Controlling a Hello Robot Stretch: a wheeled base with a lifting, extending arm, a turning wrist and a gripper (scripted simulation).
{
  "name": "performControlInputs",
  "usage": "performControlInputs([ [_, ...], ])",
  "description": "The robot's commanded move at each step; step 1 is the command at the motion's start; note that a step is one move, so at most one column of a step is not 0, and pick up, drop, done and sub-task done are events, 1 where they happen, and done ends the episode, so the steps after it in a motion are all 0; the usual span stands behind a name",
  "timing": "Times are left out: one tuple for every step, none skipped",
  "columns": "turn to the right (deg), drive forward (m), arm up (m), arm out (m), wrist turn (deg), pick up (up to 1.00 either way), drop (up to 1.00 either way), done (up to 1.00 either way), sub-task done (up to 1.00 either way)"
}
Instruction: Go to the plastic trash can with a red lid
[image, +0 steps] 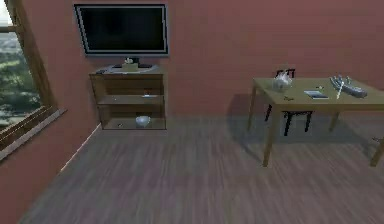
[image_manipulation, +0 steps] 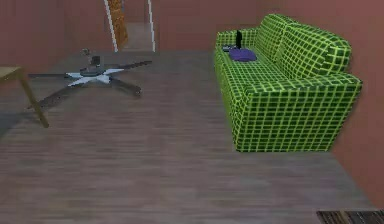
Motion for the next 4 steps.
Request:
performControlInputs([
  [45.0,0.0,0.0,0.0,0.0,0.0,0.0,0.0,0.0],
  [39.0,0.0,0.0,0.0,0.0,0.0,0.0,0.0,0.0],
  [0.0,1.0,0.0,0.0,0.0,0.0,0.0,0.0,0.0],
  [0.0,1.0,0.0,0.0,0.0,0.0,0.0,0.0,0.0],
])
